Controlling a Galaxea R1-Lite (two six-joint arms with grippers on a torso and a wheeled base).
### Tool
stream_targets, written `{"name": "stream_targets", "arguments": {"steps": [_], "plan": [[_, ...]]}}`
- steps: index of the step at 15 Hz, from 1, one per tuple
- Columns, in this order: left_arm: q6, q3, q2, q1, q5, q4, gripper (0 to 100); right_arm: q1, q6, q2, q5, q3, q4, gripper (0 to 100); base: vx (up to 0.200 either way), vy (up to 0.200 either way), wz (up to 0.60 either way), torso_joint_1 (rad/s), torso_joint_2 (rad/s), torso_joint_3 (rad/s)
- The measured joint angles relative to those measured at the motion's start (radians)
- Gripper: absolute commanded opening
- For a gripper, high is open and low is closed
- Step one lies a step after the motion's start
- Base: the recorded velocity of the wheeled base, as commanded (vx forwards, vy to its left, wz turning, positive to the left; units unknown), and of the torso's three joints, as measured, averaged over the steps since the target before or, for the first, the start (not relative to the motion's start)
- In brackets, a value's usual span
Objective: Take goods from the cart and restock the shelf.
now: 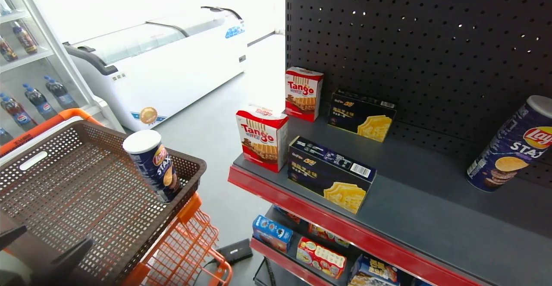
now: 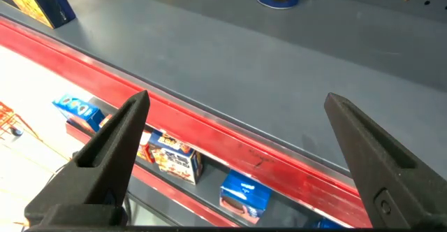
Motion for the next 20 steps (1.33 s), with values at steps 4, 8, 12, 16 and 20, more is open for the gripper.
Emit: {"name": "stream_targets", "arguments": {"steps": [4, 8, 12, 16, 20], "plan": [[0.058, -0.007, 0.327, 0.08, 0.025, -0.346, 100, 0.0, 0.0, 0.0, 0.0, 0.0, 0.0, 100, 0.0, 0.0, 0.0, 0.0, 0.0, 0.0], [0.084, 0.004, 0.62, 0.094, 0.046, -0.692, 100, 0.0, 0.0, 0.0, 0.0, 0.0, 0.0, 100, 0.0, 0.0, 0.0, 0.0, 0.0, 0.0], [0.089, 0.002, 0.881, 0.078, 0.05, -0.996, 100, 0.0, 0.0, 0.0, 0.0, 0.0, 0.0, 100, 0.0, 0.0, 0.0, 0.0, 0.0, 0.0], [0.09, -0.044, 1.09, 0.074, 0.05, -1.168, 100, 0.0, 0.0, 0.0, 0.0, 0.0, 0.0, 100, 0.0, 0.0, 0.0, 0.0, 0.0, 0.0], [0.09, -0.163, 1.225, 0.076, 0.051, -1.194, 100, 0.0, 0.0, 0.0, 0.0, 0.0, 0.0, 100, 0.0, 0.0, 0.0, 0.0, 0.0, 0.0]]}}
